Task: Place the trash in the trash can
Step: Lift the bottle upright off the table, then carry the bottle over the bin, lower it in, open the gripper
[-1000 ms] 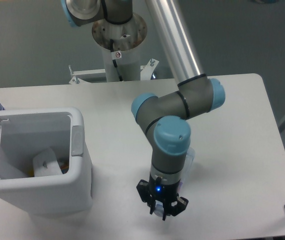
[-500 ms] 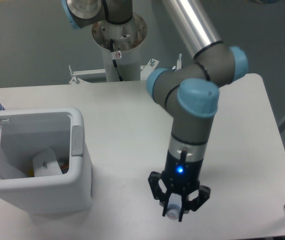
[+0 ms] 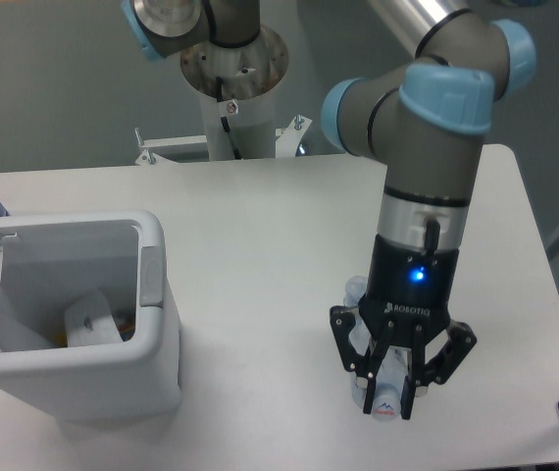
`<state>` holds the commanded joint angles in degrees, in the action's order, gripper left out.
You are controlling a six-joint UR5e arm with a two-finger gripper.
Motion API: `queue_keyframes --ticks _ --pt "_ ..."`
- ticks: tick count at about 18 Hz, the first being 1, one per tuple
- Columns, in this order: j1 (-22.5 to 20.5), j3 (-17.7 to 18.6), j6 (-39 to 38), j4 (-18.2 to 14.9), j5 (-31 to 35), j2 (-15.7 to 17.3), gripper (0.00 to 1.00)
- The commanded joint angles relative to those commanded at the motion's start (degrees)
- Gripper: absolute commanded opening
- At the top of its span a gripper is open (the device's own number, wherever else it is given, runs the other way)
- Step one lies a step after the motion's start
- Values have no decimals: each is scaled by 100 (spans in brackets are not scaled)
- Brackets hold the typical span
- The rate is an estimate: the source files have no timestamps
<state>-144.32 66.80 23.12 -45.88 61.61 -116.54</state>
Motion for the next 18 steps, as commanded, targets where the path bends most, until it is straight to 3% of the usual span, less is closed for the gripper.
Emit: queue_keyframes --ticks 11,18 --pt "193 -97 -668 35 0 351 15" --pt "439 -184 -1503 404 0 598 15"
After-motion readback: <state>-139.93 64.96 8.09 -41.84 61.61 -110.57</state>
